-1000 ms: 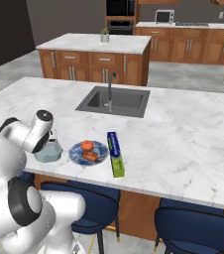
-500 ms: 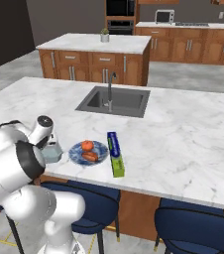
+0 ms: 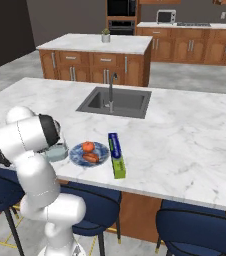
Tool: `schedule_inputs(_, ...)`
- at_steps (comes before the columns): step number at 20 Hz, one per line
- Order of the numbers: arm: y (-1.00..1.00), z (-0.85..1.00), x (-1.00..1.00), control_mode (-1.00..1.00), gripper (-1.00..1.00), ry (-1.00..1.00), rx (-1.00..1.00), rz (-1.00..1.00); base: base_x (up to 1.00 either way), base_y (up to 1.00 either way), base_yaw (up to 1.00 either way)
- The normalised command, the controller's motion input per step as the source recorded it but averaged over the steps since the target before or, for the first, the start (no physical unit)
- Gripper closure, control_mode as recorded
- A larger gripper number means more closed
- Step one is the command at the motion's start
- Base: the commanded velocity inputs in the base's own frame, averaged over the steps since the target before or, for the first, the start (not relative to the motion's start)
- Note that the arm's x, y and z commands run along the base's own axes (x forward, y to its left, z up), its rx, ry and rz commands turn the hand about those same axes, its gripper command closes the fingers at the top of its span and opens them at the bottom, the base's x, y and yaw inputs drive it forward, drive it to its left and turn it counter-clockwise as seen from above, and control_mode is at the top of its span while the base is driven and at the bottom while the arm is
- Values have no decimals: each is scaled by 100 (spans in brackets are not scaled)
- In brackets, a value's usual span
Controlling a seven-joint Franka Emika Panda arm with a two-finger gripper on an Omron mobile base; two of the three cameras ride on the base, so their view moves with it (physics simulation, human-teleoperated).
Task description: Retrieve the tupperware and aluminum foil from the cabinet and place them on the dining counter near the plate with squash and sweet potato to prepare for storing leftovers.
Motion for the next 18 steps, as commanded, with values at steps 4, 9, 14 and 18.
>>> schedule_inputs(4,6,9,48,-100,-100,-14,0,0,0,0,0)
schedule_inputs(9,1,88,2,-100,-100,-10,-4,-3,0,0,0)
schedule_inputs(14,-1,100,-22,-100,-100,-1,-7,-14,0,0,0)
schedule_inputs(18,-1,100,-21,-100,-100,0,-5,-16,0,0,0)
